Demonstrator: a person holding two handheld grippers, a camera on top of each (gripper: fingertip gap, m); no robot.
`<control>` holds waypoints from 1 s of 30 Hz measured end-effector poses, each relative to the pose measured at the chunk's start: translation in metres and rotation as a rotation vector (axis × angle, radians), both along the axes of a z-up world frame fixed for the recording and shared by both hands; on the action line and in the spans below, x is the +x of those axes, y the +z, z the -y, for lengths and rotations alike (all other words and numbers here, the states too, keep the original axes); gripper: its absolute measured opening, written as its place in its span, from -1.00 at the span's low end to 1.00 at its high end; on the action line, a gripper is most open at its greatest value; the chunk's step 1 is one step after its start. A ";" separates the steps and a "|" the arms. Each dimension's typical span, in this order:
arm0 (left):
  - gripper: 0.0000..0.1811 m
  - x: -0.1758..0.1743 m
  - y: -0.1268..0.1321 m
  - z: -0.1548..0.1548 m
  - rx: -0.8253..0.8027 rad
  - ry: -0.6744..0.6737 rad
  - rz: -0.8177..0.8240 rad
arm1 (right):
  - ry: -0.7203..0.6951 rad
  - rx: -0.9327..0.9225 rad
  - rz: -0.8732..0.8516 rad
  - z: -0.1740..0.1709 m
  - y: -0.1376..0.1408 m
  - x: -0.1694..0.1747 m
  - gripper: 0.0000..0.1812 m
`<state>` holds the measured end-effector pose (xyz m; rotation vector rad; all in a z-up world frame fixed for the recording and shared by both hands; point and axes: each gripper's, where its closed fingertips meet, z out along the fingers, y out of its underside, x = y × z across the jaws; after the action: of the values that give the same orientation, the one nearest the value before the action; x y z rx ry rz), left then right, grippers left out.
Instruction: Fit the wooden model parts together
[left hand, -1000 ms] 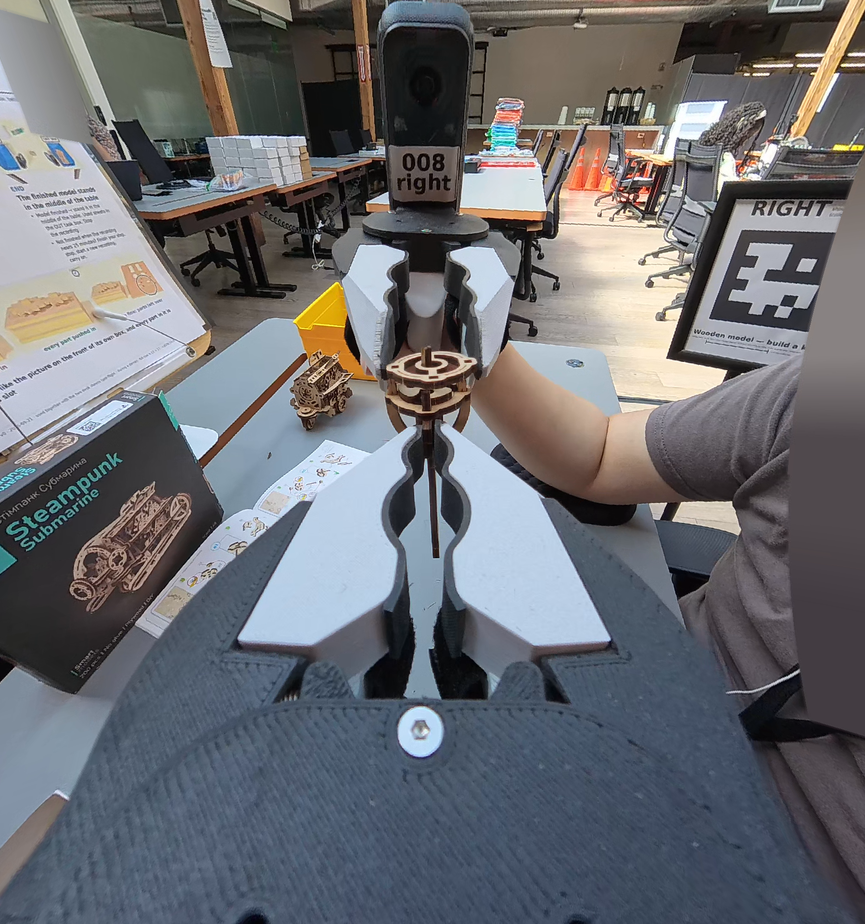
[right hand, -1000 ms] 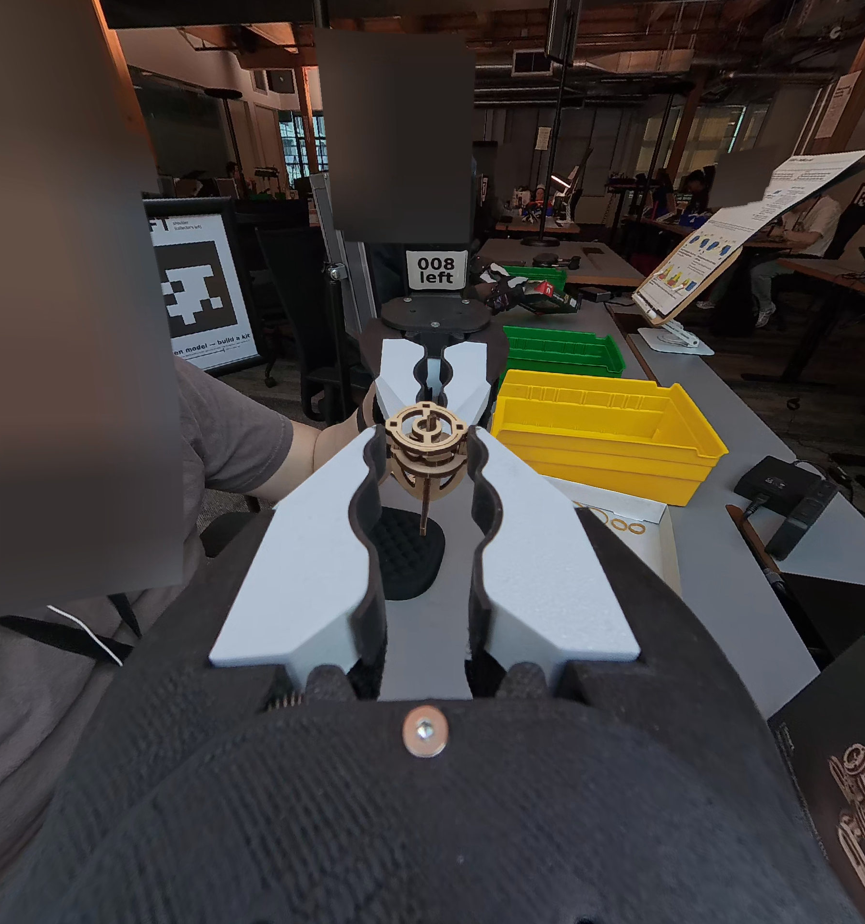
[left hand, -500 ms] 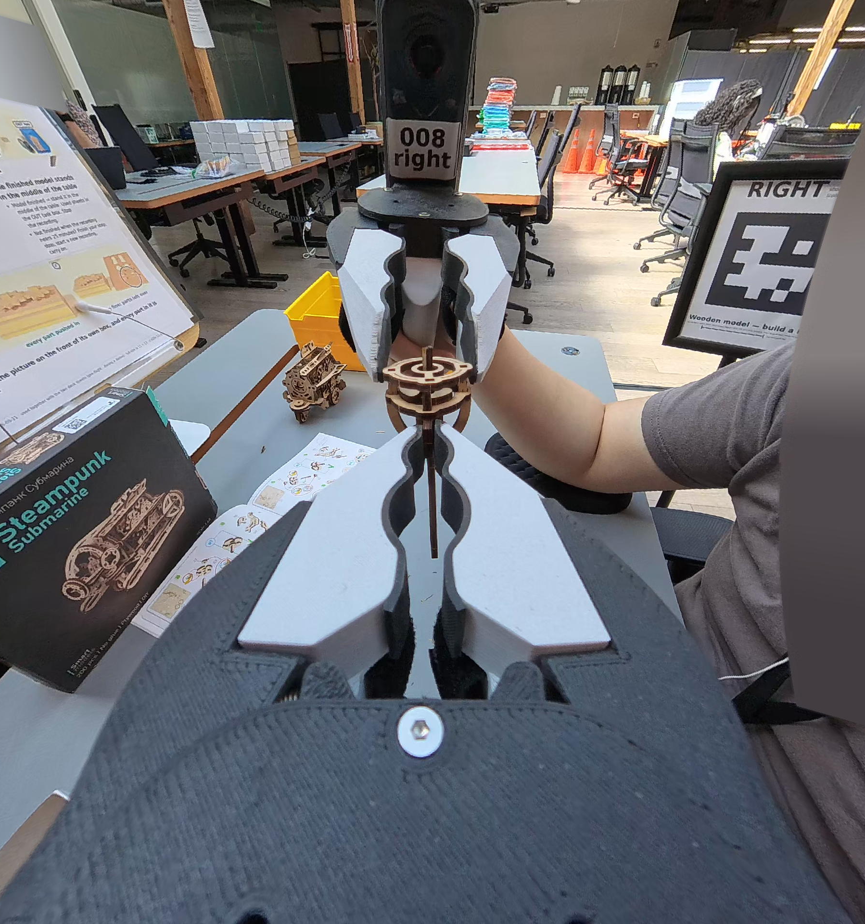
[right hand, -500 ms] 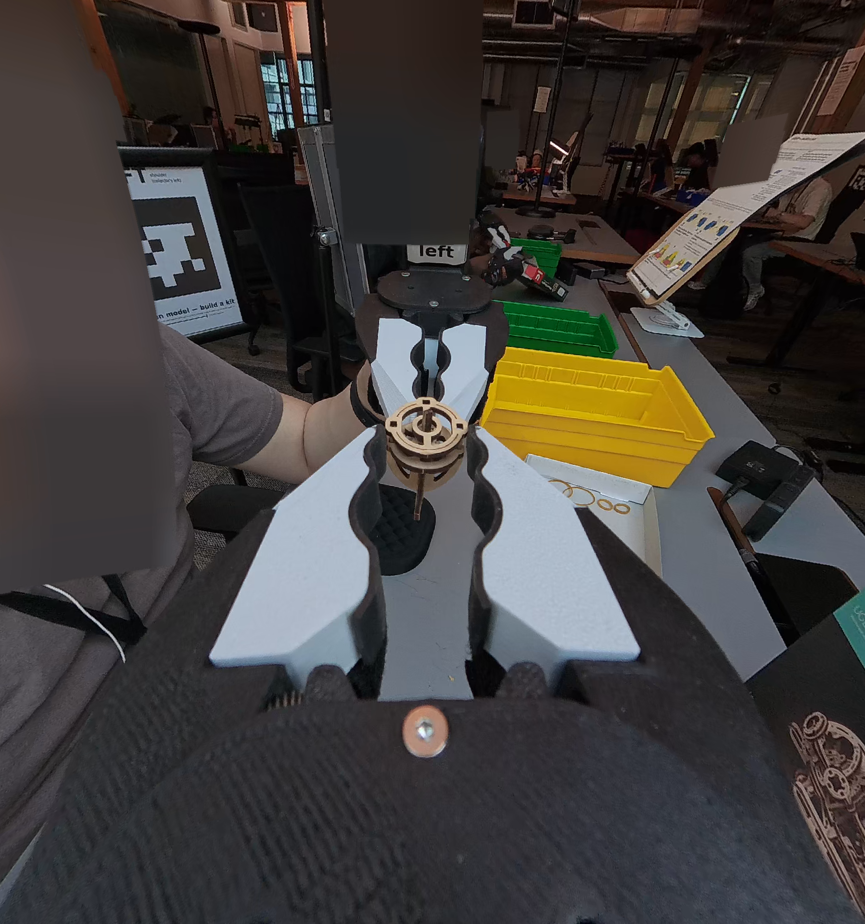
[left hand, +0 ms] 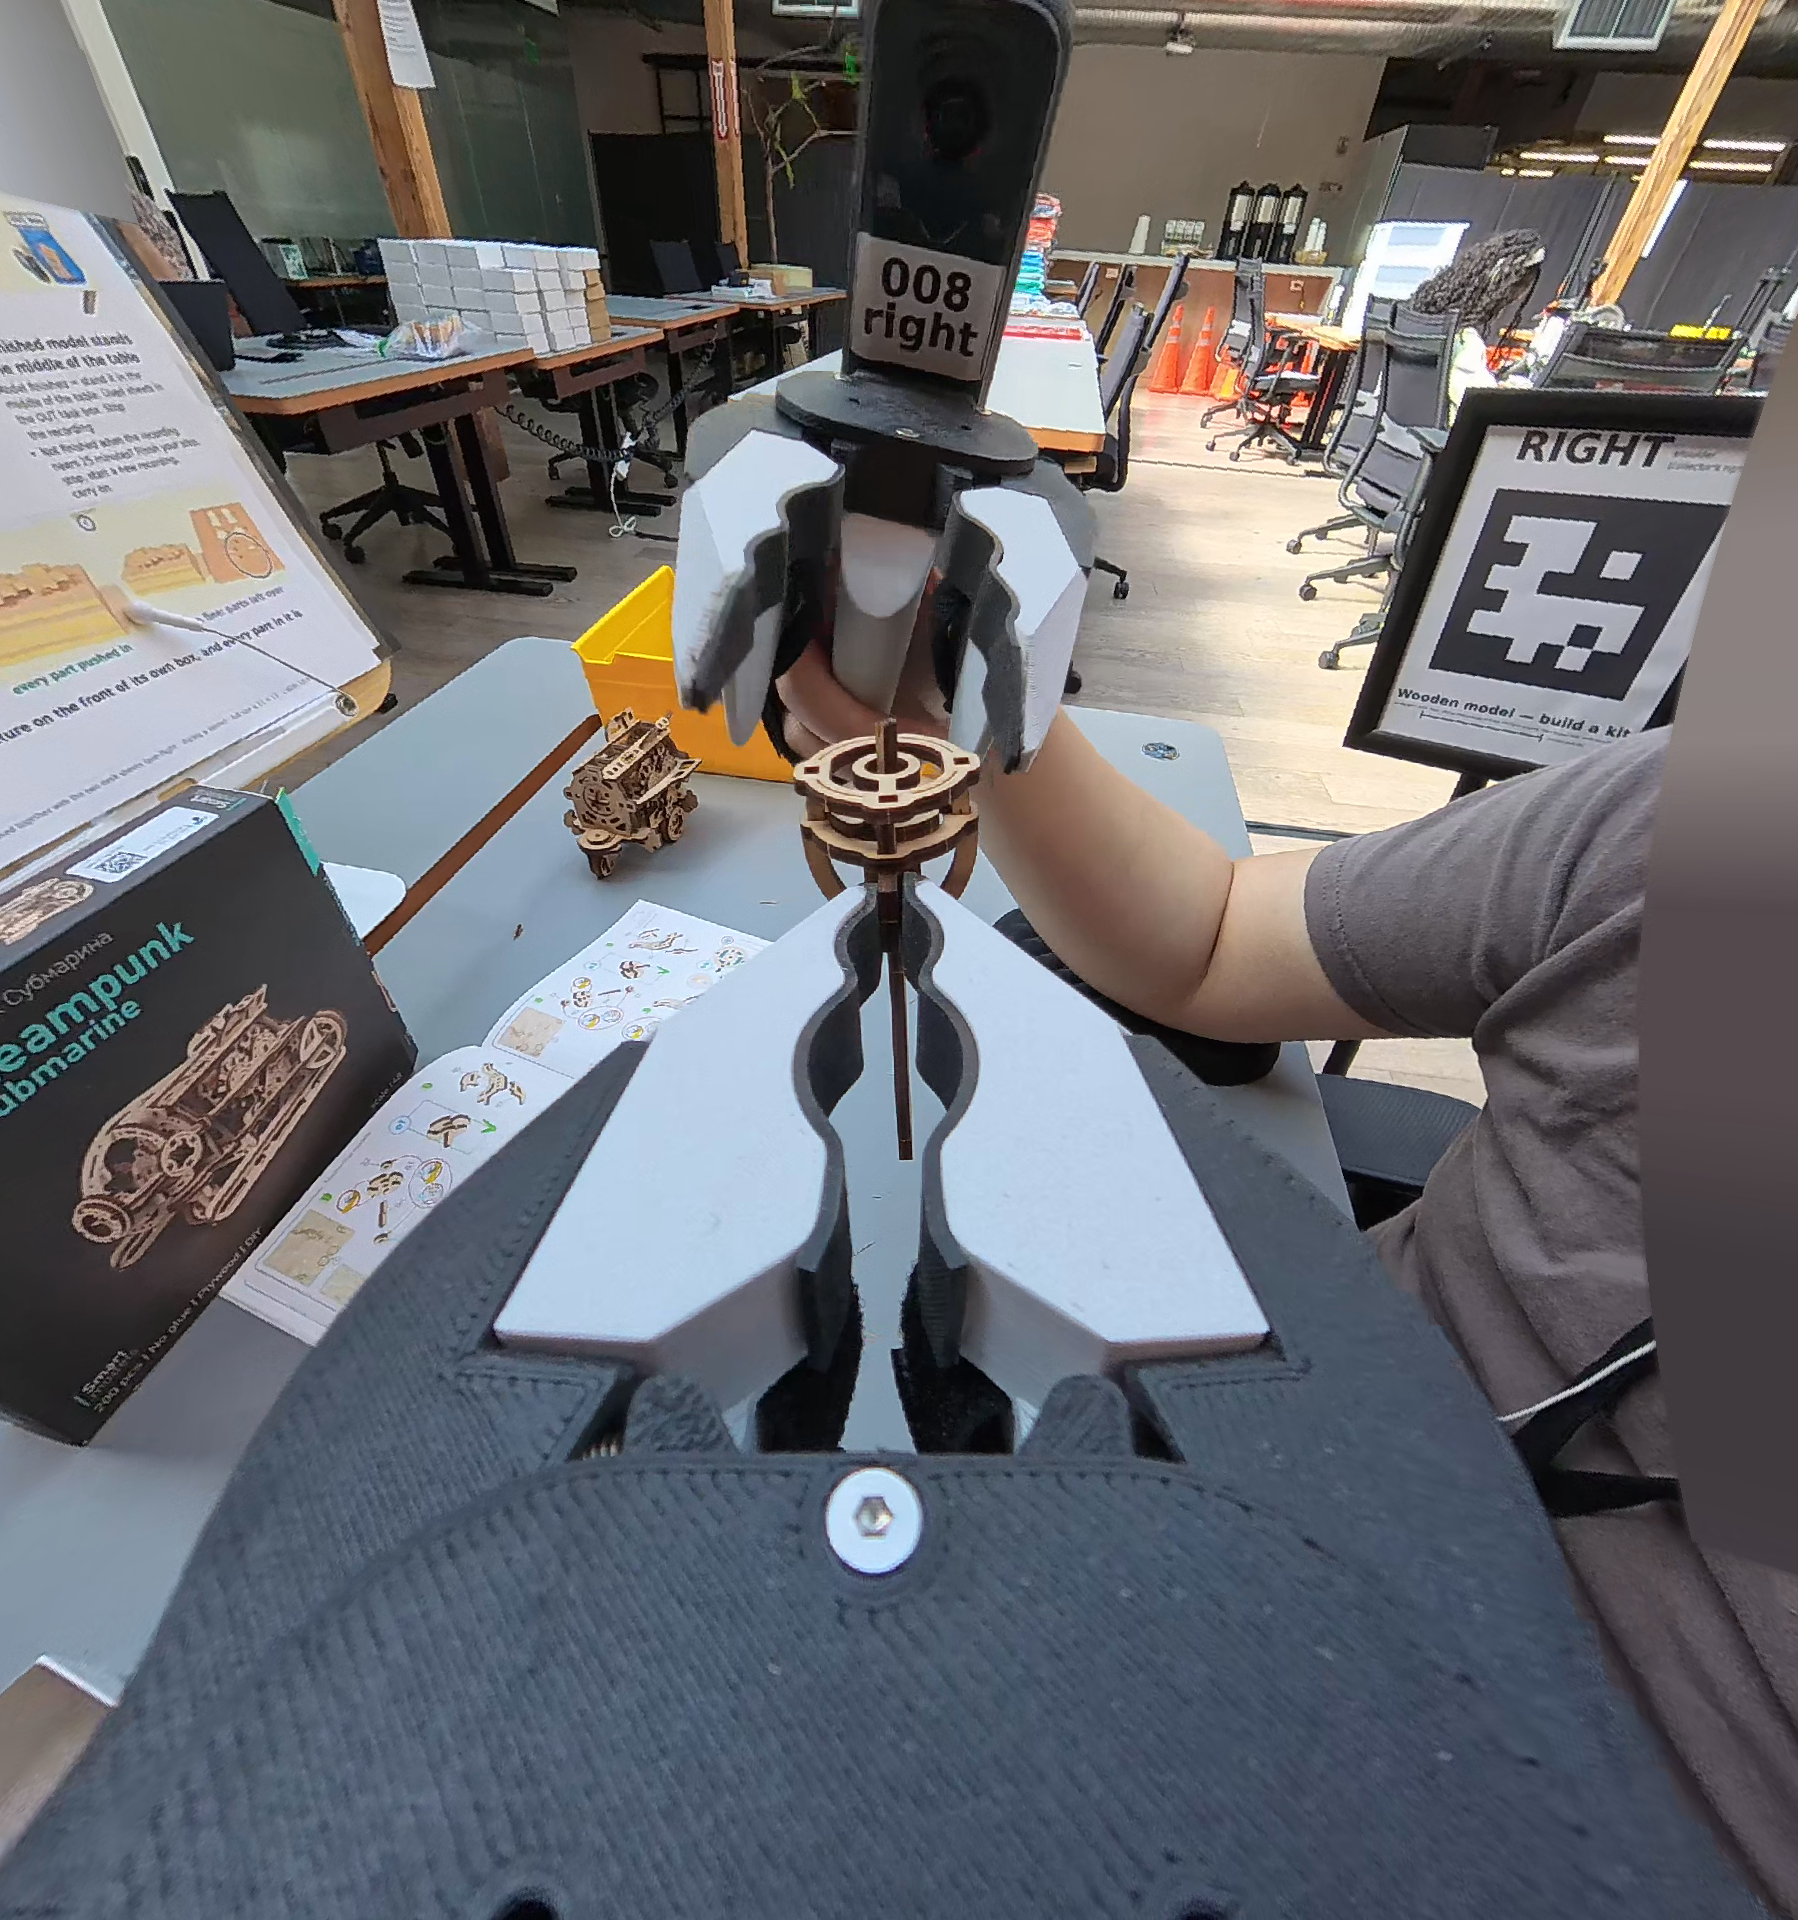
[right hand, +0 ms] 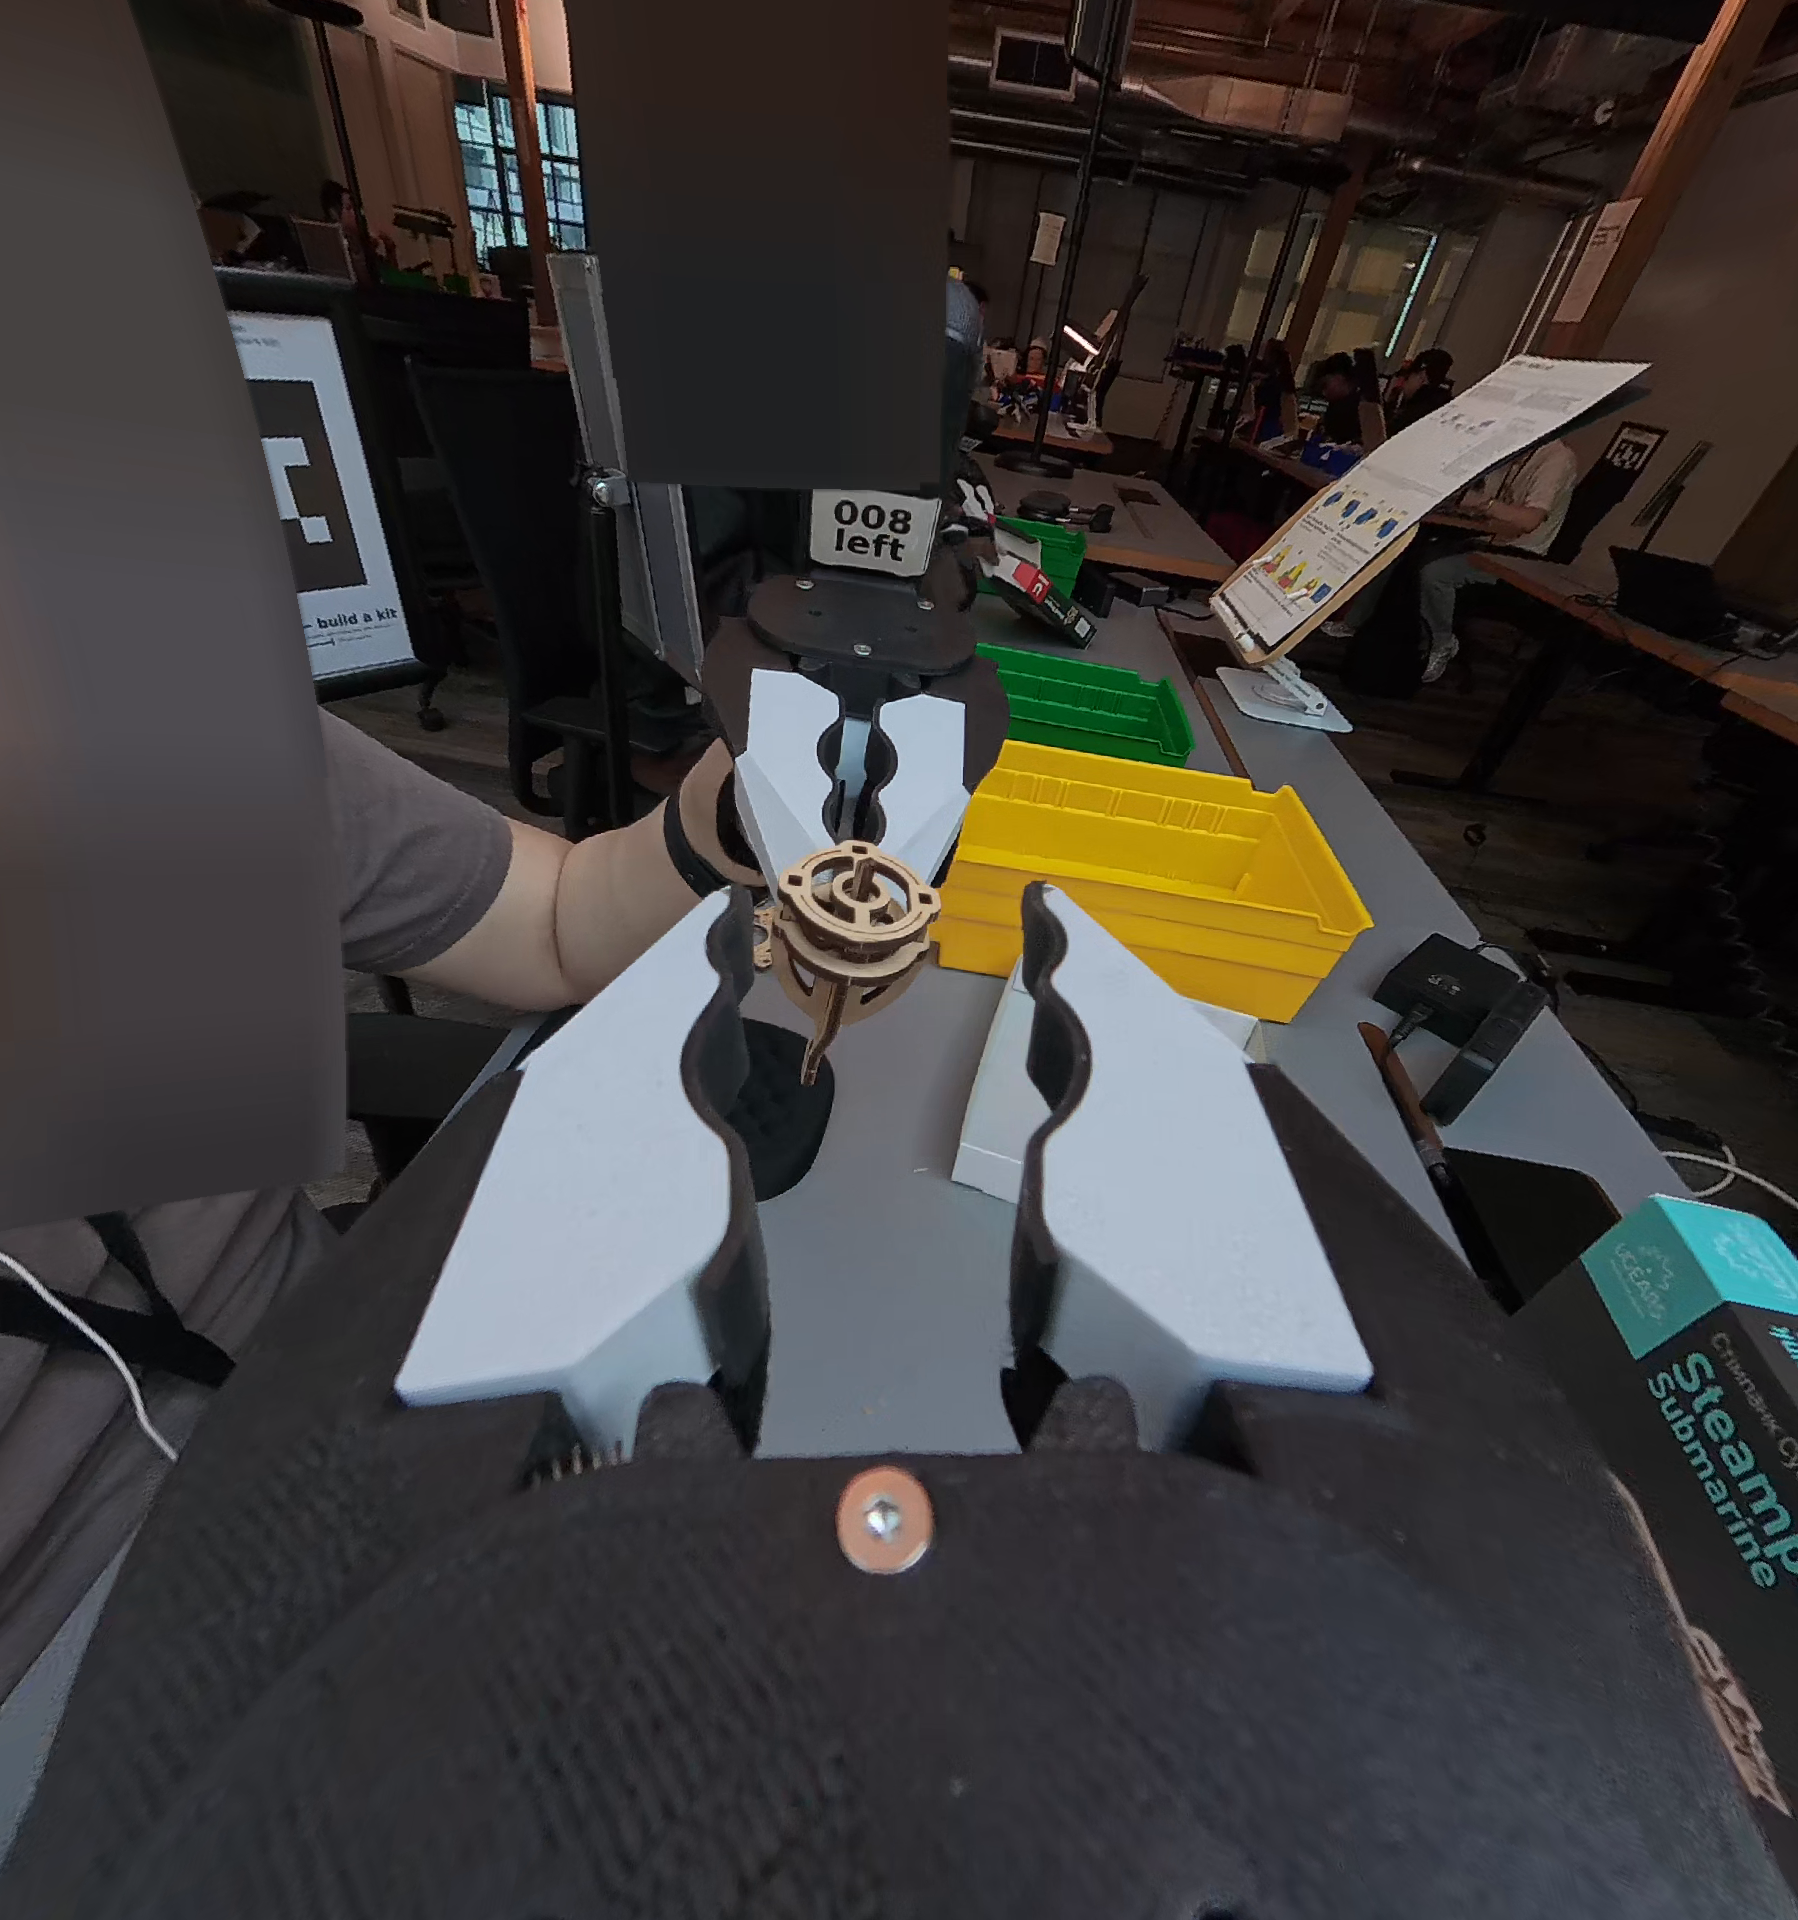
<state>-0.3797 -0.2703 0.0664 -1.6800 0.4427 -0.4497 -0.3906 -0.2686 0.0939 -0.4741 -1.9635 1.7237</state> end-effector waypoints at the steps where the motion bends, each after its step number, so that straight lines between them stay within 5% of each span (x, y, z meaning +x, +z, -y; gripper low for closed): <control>1: -0.99 -0.001 0.001 0.000 -0.004 0.002 0.018 | -0.015 0.003 -0.042 -0.002 0.004 0.000 -0.38; 8: -1.00 -0.003 0.011 0.006 -0.053 -0.037 0.213 | -0.139 0.329 -0.524 0.013 0.015 0.021 -0.60; 30: -1.00 -0.006 0.004 0.001 -0.149 -0.086 0.388 | -0.165 0.394 -0.454 0.024 -0.004 0.003 -0.68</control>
<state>-0.3859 -0.2711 0.0704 -1.6690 0.1986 -0.8708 -0.3880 -0.2926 0.0900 -0.0879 -1.8038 1.1739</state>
